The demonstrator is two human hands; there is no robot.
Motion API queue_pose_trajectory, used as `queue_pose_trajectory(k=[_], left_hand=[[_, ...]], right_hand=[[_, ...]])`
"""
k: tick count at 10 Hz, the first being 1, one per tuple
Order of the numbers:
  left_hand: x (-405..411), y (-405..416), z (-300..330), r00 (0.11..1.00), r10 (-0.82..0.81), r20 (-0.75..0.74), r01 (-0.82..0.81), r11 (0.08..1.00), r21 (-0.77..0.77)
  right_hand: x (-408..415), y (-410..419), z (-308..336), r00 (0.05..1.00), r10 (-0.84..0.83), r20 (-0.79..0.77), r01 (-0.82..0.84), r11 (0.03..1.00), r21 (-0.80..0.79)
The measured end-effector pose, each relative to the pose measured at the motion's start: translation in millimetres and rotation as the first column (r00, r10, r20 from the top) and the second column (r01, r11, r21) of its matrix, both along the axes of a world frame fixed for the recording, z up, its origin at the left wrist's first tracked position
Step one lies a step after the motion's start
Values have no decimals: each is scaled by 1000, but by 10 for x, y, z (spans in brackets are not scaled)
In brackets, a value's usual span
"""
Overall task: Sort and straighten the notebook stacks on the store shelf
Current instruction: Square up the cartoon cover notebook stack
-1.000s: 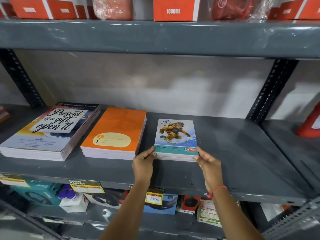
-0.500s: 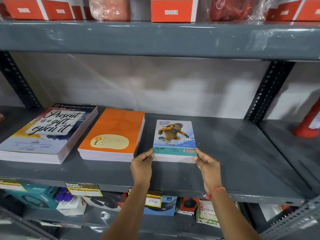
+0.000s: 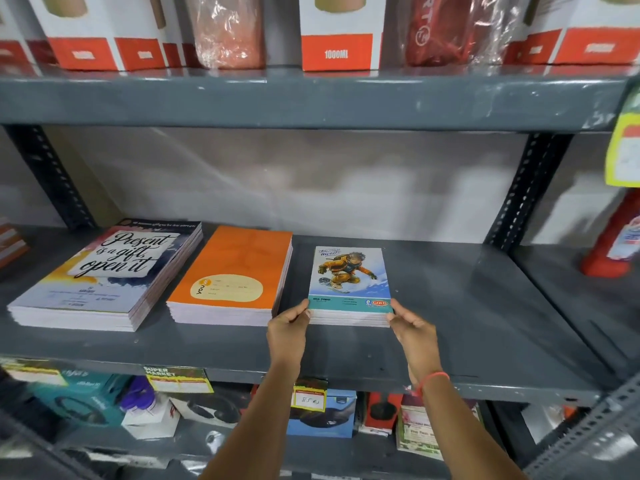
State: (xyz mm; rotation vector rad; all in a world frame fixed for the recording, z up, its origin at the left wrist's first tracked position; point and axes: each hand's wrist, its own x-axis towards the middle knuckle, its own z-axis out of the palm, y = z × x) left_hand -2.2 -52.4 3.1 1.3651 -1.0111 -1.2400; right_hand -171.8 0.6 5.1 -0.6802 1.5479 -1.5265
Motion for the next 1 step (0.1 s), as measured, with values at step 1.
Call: queue_pose_trajectory(k=[1], left_hand=[[142, 231, 35, 992, -86, 94, 85, 996, 13]], right_hand=[[103, 207, -8, 999, -27, -47, 27, 1000, -17]])
